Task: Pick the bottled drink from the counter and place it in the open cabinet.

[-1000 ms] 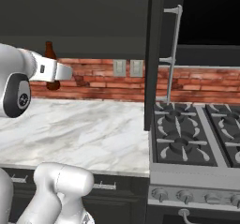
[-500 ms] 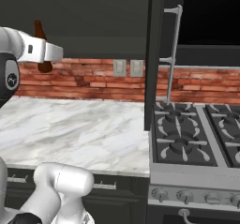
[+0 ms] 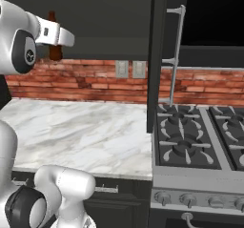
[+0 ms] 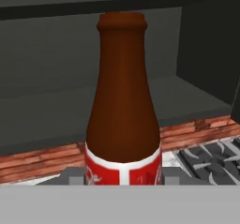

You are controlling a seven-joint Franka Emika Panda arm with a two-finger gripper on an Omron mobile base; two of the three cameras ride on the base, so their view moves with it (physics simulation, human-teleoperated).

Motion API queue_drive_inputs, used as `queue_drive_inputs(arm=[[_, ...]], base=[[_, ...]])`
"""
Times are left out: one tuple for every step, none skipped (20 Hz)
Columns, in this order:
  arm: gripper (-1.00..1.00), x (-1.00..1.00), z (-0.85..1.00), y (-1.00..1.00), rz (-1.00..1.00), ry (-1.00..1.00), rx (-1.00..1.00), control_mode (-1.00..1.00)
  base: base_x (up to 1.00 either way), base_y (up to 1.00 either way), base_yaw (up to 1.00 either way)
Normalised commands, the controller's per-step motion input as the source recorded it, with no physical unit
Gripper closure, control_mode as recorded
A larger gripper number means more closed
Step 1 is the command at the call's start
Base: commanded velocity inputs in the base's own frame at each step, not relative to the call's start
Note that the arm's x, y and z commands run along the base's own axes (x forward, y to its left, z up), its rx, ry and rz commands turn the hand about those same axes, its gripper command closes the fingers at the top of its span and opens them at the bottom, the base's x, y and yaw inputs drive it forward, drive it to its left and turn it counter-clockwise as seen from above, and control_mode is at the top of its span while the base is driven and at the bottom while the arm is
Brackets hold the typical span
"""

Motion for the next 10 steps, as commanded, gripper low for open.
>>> queue_drive_inputs(arm=[[1.00, 0.81, 0.00, 0.00, 0.00, 0.03, 0.00, -1.00], [1.00, 0.76, 0.00, 0.00, 0.00, 0.02, 0.00, -1.00], [1.00, 0.71, 0.00, 0.00, 0.00, 0.01, 0.00, -1.00], [1.00, 0.66, 0.00, 0.00, 0.00, 0.00, 0.00, -1.00], [1.00, 0.65, 0.00, 0.00, 0.00, 0.01, 0.00, -1.00], [1.00, 0.62, 0.00, 0.04, 0.00, 0.01, 0.00, -1.00], [1.00, 0.60, 0.00, 0.05, 0.00, 0.02, 0.00, -1.00], [1.00, 0.56, 0.00, 0.06, 0.00, 0.02, 0.00, -1.00], [1.00, 0.56, 0.00, 0.08, 0.00, 0.02, 0.00, -1.00], [1.00, 0.56, 0.00, 0.10, 0.00, 0.04, 0.00, -1.00]], base=[[0.00, 0.00, 0.00], [0.00, 0.00, 0.00], [0.00, 0.00, 0.00], [0.00, 0.00, 0.00], [0.00, 0.00, 0.00], [0.00, 0.00, 0.00], [0.00, 0.00, 0.00], [0.00, 0.00, 0.00], [0.00, 0.00, 0.00], [0.00, 0.00, 0.00]])
